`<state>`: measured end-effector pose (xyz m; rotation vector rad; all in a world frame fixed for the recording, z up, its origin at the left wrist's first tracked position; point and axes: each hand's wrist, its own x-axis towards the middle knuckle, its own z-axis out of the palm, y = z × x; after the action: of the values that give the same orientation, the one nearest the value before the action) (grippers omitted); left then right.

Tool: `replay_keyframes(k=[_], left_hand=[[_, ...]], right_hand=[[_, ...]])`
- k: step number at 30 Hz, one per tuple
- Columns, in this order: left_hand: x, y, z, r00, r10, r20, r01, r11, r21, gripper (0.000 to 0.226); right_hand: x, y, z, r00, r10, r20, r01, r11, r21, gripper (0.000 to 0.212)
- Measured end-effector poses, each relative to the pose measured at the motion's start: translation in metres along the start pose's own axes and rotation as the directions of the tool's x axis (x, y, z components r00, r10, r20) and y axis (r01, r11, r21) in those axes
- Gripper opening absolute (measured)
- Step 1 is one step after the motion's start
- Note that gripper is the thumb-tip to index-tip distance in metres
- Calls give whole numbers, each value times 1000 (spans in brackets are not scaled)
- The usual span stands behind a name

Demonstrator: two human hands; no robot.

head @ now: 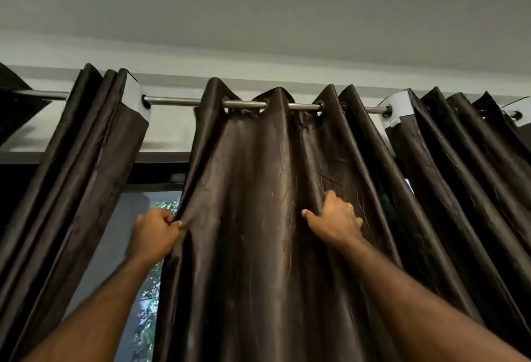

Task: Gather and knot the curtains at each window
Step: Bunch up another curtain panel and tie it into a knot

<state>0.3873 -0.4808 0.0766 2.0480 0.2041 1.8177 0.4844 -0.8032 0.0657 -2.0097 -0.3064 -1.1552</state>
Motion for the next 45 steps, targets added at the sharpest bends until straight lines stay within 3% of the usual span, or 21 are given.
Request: replay_keyframes(k=[2,6,8,11,14,16,19,22,25,28,32,34,36,38,40,42,45], left_hand=[[-7,4,8,998,67,12,-66,997,-42,43],[-4,28,22,983,182,-12,-182,977,-112,36],[-2,38,23,976,213,-30,-215,970,-113,37],[-3,41,26,967,244,-76,-251,961,-112,40],[0,31,28,962,260,-79,-269,954,-134,40],[4,24,27,959,275,-64,-282,941,-185,39],[8,26,29,944,328,-33,-321,893,-317,32],[12,28,26,948,316,-29,-300,861,-410,33],[10,25,22,954,296,-49,-288,854,-433,48],[-1,30,22,949,307,-74,-308,846,-434,54],[-5,30,26,939,343,2,-326,893,-310,54],[-4,32,27,937,349,-3,-343,918,-199,41],[-3,36,32,939,342,-41,-344,927,-147,34],[-2,40,38,944,325,-63,-331,933,-144,34],[-4,43,45,951,301,-71,-309,939,-153,29],[-7,47,54,950,297,-93,-309,939,-150,26],[-14,56,65,951,296,-95,-306,943,-128,31]], right_hand=[[0,0,7,1000,-15,8,15,997,77,65],[-11,-22,15,987,-89,-137,125,952,280,64],[-13,-37,13,972,-123,-201,180,939,292,55],[-11,-52,10,976,-111,-185,155,957,244,44],[-10,-65,17,967,5,-254,68,957,281,27],[-10,-93,34,985,44,-168,24,925,379,27],[-11,-150,60,989,-145,-4,125,842,525,28],[-5,-185,67,949,-313,33,253,821,513,21],[-3,-185,67,944,-330,0,299,855,424,14],[-12,-175,68,944,-327,-49,312,832,458,14],[-15,-148,50,912,-387,140,207,724,658,24],[-13,-128,39,938,-345,-30,287,724,628,19],[-4,-104,27,902,-261,-344,379,860,342,18],[9,-76,13,824,-195,-532,276,958,76,38],[26,-49,0,873,-75,-482,95,995,16,65],[42,-25,-8,945,62,-321,-39,996,77,76],[57,1,-12,961,128,-244,-60,962,266,39]])
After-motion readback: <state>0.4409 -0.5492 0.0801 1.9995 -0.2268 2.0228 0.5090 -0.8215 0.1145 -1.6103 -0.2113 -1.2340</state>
